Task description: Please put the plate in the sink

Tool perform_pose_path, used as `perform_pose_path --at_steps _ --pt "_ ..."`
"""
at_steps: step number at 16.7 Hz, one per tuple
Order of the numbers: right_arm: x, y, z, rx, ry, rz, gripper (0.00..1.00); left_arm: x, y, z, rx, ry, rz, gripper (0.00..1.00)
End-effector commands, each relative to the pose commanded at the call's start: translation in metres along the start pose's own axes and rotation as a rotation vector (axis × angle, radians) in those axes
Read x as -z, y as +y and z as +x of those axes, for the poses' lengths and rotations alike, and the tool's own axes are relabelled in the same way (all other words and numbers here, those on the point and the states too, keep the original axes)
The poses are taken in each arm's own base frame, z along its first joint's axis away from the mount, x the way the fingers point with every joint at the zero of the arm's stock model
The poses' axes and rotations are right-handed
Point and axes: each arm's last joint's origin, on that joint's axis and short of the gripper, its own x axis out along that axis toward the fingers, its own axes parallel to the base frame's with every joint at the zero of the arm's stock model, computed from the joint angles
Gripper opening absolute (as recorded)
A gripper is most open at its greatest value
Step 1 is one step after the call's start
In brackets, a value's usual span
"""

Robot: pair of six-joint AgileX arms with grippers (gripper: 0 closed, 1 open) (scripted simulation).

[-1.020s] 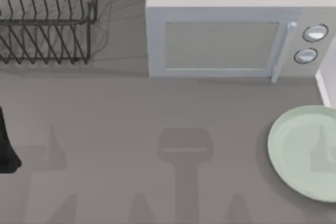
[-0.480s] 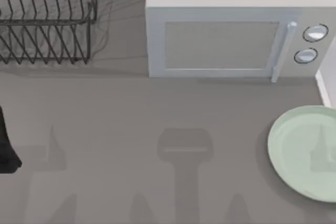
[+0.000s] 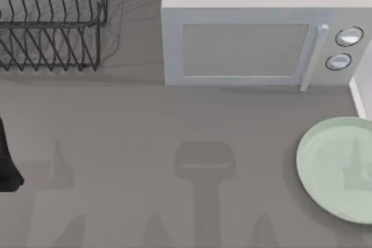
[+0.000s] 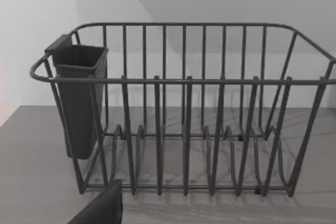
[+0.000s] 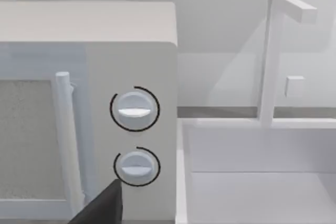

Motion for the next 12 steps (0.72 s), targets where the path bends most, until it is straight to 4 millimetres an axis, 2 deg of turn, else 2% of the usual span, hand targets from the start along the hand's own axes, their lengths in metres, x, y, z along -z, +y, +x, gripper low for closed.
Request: perform_pose_path --at_steps 3,6,9,12 --pt "-0.002 0.000 0.000 -0.004 0.009 0.004 1.00 0.000 0.000 0.000 0.000 0.000 0.000 1.00" --pt "-0.017 0.004 0.002 -0.033 0.090 0.033 1.00 0.000 0.000 0.000 0.000 0.000 0.000 1.00" --pt "-0.040 0.011 0.011 -0.075 0.258 0.078 1.00 0.000 0.000 0.000 0.000 0.000 0.000 1.00" --pt "-0.065 0.022 0.033 -0.113 0.495 0.117 1.00 0.000 0.000 0.000 0.000 0.000 0.000 1.00"
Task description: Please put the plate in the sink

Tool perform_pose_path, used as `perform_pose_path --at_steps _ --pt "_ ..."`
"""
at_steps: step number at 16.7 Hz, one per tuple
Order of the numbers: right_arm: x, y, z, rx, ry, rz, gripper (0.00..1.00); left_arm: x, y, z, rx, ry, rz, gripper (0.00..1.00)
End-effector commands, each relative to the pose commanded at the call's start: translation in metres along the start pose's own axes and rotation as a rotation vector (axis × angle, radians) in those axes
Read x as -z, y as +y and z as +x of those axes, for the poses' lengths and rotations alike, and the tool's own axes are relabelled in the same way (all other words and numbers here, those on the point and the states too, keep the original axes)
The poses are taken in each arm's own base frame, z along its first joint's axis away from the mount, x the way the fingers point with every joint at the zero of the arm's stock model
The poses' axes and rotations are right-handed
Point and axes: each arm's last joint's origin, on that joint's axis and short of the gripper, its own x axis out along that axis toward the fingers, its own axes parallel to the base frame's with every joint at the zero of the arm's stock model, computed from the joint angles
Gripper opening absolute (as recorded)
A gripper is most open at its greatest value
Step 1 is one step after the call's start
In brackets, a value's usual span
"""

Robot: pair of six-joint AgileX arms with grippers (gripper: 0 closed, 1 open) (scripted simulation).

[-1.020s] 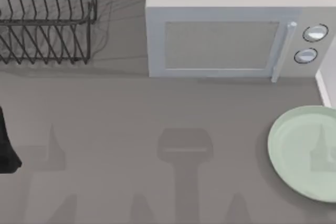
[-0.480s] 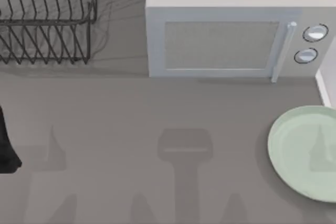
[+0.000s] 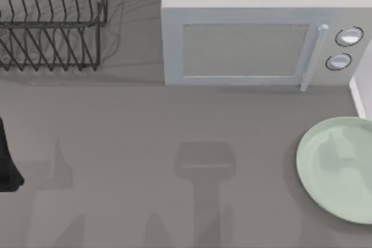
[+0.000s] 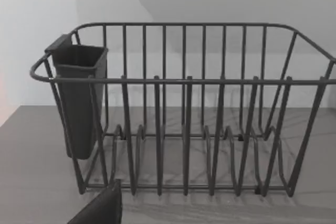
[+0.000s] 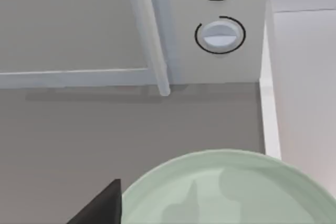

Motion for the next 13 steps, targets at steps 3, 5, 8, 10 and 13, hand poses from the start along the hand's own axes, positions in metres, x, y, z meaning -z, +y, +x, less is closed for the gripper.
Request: perform_pose_path --at_steps 3,5,8,10,13 --pt "-0.029 0.019 0.026 -0.008 0.273 0.032 1.00 0.000 0.000 0.000 0.000 0.000 0.000 1.00" --pt "-0.043 0.034 0.051 0.005 0.456 0.043 1.00 0.000 0.000 0.000 0.000 0.000 0.000 1.00" --pt "-0.053 0.060 0.094 0.049 0.708 0.043 1.00 0.000 0.000 0.000 0.000 0.000 0.000 1.00" --pt "-0.051 0.077 0.121 0.088 0.848 0.034 1.00 0.000 0.000 0.000 0.000 0.000 0.000 1.00" --pt "-0.044 0.096 0.152 0.142 0.997 0.017 1.00 0.000 0.000 0.000 0.000 0.000 0.000 1.00"
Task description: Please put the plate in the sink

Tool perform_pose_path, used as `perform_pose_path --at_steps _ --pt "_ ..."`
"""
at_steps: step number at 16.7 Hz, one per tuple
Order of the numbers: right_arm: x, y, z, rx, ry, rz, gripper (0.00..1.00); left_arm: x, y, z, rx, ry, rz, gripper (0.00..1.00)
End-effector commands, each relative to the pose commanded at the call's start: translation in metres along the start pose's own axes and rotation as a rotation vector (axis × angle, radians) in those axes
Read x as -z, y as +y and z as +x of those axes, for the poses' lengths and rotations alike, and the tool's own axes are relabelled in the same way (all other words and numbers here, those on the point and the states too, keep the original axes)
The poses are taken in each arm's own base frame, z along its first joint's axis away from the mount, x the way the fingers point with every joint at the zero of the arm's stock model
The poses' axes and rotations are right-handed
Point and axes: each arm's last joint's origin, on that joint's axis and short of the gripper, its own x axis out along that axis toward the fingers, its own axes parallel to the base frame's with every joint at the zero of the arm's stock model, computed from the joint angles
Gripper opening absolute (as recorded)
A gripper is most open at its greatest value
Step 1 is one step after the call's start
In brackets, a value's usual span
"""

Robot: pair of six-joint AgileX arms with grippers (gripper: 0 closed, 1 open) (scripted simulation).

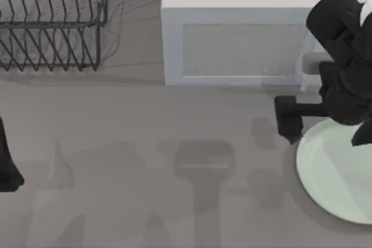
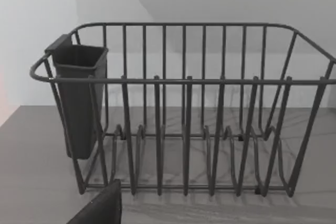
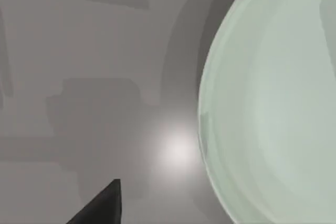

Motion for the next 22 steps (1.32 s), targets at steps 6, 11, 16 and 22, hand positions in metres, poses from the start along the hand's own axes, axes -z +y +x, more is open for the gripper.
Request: perform_pose_path --at_steps 6,11,16,22 --pt "-0.009 0.013 0.012 0.035 0.073 0.001 1.00 0.000 0.000 0.000 0.000 0.000 0.000 1.00" --pt "-0.009 0.012 0.023 0.035 0.074 0.004 1.00 0.000 0.000 0.000 0.000 0.000 0.000 1.00" --pt "-0.008 0.012 0.079 0.030 0.063 0.002 1.00 0.000 0.000 0.000 0.000 0.000 0.000 1.00" --pt "-0.001 0.010 0.113 0.035 0.073 0.001 1.00 0.000 0.000 0.000 0.000 0.000 0.000 1.00"
